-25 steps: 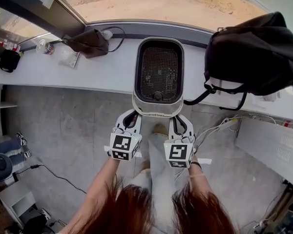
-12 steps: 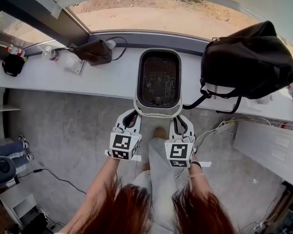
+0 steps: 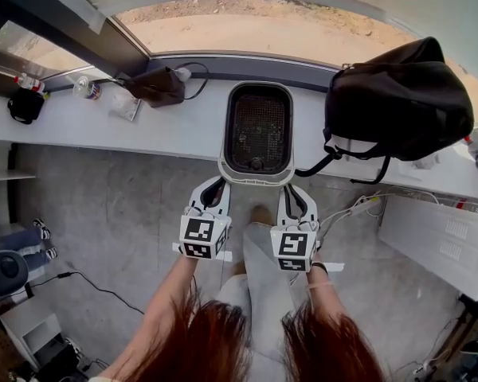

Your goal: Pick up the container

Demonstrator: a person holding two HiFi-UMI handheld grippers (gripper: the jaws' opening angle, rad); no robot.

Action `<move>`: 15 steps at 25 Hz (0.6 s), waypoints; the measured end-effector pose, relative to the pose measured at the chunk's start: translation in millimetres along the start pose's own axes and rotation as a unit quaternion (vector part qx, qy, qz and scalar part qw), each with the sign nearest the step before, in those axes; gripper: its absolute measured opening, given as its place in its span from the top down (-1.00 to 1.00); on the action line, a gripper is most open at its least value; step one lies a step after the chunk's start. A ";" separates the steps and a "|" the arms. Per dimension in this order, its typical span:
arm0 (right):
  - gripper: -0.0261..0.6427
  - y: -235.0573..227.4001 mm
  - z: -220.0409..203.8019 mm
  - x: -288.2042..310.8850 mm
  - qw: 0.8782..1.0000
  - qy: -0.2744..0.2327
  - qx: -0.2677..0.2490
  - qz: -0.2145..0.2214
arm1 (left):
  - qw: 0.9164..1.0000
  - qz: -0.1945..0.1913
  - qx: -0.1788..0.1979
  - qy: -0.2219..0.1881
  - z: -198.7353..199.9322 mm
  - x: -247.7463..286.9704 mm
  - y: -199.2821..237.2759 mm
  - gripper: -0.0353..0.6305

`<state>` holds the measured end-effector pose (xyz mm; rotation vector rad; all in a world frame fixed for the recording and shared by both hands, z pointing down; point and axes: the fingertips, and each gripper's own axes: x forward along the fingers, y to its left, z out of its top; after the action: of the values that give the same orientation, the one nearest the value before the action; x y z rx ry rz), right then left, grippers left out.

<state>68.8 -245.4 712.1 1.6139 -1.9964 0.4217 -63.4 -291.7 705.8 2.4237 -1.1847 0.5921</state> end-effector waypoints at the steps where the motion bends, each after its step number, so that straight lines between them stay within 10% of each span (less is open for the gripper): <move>1: 0.84 -0.2 0.9 -1.5 1.000 -0.001 0.005 0.000 | 1.000 0.001 0.000 -0.001 2.5 -0.6 -0.2 0.84; 15: 0.80 -18.8 21.3 -3.8 1.000 -0.015 -0.019 -0.017 | 1.000 0.006 0.006 -0.015 35.9 10.4 7.6 0.84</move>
<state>83.1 -258.5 691.0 1.6385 -1.9840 0.3469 -56.4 -320.8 682.2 2.4456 -1.2109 0.5694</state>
